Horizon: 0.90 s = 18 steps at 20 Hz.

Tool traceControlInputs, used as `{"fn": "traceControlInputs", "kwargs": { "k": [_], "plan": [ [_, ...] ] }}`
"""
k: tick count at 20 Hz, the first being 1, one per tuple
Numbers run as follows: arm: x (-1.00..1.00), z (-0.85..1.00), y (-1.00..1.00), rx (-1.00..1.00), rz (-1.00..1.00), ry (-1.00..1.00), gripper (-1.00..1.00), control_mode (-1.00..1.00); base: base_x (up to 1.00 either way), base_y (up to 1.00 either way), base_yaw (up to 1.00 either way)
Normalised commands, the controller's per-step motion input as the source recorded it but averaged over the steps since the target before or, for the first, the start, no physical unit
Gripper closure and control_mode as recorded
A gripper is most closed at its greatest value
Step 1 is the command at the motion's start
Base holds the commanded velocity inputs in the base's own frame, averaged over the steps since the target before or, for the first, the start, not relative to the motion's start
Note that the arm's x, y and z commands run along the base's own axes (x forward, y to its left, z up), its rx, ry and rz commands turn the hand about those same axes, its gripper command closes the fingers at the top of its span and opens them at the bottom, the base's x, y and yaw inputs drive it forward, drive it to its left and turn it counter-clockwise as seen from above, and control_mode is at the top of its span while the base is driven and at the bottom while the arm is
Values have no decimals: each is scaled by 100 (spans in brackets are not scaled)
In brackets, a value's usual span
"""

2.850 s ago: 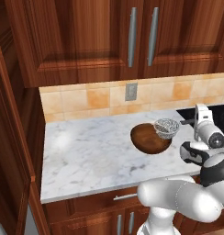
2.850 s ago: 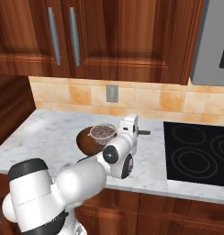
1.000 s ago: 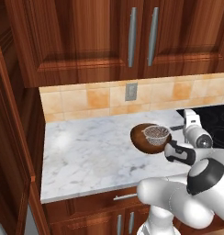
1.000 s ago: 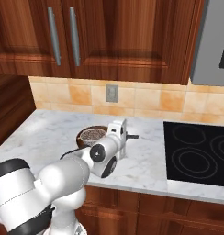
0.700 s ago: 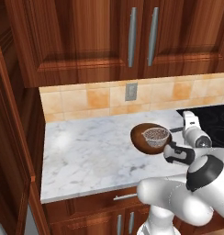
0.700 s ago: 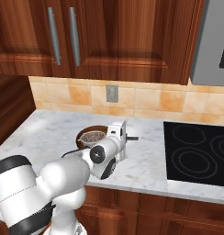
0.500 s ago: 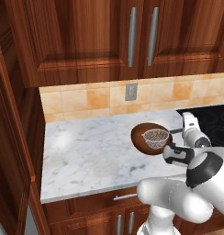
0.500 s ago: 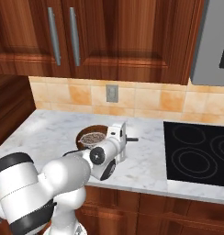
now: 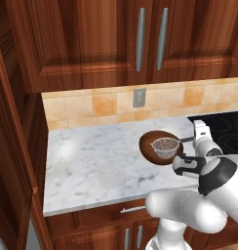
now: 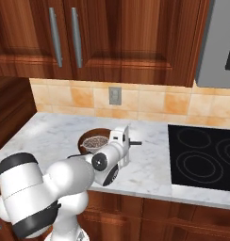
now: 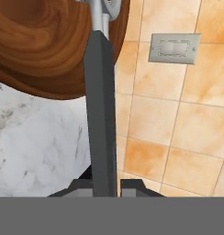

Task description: Open the cabinet and setup a tea strainer by placing it in the bowl upright.

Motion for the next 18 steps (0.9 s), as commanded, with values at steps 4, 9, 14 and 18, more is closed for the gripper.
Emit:
{"fn": "traceControlInputs", "kwargs": {
  "k": [4,9,14,18],
  "plan": [
    [0,0,7,0,0,-10,100,-100,0,0,0],
    [0,-1,12,0,0,-6,100,-100,0,0,0],
    [0,-6,20,0,0,-1,100,-100,0,0,0],
    [2,-14,24,0,-1,-8,100,-100,0,0,0]
  ]
}}
